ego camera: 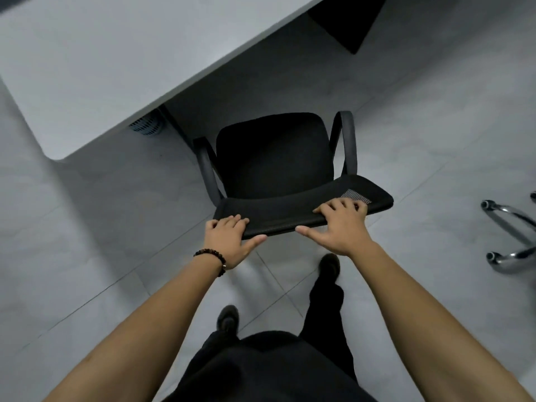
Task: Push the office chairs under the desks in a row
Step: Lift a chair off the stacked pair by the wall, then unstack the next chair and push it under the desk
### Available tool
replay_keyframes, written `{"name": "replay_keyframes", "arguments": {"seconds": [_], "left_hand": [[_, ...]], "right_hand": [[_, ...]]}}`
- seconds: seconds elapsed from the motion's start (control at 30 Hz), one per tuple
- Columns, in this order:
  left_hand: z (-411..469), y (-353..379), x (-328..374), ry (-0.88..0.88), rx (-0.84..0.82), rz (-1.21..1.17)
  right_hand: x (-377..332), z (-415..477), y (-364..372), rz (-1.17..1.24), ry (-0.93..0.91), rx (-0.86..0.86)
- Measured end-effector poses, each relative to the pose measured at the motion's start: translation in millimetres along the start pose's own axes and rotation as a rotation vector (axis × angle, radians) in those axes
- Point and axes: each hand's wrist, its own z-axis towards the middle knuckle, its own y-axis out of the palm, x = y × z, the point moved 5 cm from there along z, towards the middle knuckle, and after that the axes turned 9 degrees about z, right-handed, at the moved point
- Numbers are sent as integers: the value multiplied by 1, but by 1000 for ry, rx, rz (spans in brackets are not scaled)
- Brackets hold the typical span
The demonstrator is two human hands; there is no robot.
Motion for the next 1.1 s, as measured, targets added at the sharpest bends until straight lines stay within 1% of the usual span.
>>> {"name": "replay_keyframes", "arguments": {"seconds": [0.2, 0.3, 0.43, 0.67, 0.83, 1.1], "left_hand": [[49, -41, 32, -247, 45, -152], [65, -53, 42, -308, 34, -209], [78, -58, 51, -381, 62, -243], [90, -64, 53, -438, 145, -313], [89, -63, 52, -470, 208, -304], [89, -65, 53, -491, 224, -332]], "right_hand": [[32, 101, -53, -60, -195, -78], [39, 135, -70, -116, -272, -114], [42, 161, -82, -149, -350, -80], [40, 188, -96, -178, -402, -78], [41, 189, -93, -158, -416, -80], [41, 191, -96, -173, -432, -69]]}}
